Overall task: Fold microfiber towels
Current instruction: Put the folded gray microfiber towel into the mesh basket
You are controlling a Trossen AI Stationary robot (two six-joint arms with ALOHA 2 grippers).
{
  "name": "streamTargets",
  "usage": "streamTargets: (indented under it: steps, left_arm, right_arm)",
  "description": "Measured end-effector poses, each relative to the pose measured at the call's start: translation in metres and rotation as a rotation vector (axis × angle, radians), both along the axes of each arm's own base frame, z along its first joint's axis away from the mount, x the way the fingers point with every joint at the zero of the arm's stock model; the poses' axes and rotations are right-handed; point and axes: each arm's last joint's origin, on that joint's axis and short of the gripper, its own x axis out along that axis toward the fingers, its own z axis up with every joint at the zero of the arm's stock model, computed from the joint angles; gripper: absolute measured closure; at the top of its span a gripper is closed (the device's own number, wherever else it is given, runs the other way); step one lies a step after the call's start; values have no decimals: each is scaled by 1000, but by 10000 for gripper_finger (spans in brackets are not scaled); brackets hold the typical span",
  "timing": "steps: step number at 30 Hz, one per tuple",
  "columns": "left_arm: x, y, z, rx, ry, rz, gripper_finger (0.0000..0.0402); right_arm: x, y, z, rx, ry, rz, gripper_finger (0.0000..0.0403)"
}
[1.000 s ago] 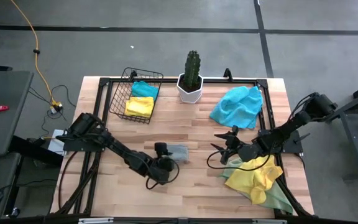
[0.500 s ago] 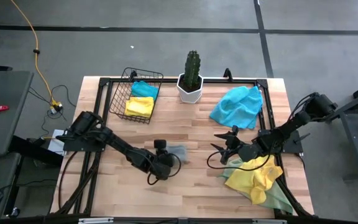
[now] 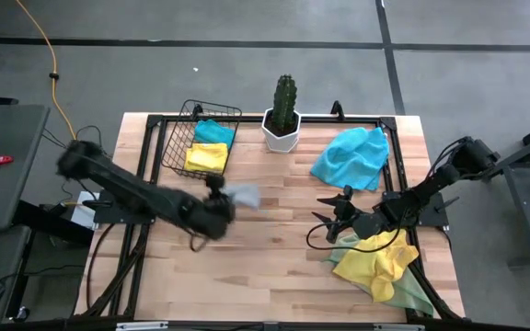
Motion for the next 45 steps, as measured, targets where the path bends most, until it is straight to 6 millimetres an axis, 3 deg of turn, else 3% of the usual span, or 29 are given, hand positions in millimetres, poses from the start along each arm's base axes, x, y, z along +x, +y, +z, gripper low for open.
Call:
streamTargets:
  steps: [5, 9, 15, 20, 24, 29, 38, 45]
  left_arm:
    - [-30, 39, 52, 186, -2, 34, 400]
    - [-47, 81, 68, 284, 156, 4, 400]
    - [-64, 149, 65, 302, 377, 113, 401]
    - [-74, 188, 32, 257, 420, 214, 401]
    - [-74, 199, -3, 308, 378, 186, 401]
    - [-78, 204, -30, 369, 286, 109, 401]
    - [-95, 206, -57, 344, 441, 40, 401]
    - [-92, 215, -67, 326, 452, 31, 401]
  right_arm:
    - [0, 0, 0, 2, -4, 0, 195]
    - [0, 0, 1, 5, -11, 0, 195]
    - [0, 0, 1, 4, -11, 1, 195]
    - [0, 0, 0, 0, -3, 0, 195]
    - [0, 0, 0, -2, 0, 1, 195]
    - [0, 0, 0, 0, -3, 1, 195]
    - [2, -2, 1, 7, -16, -17, 195]
    - [6, -9, 2, 28, -23, -28, 195]
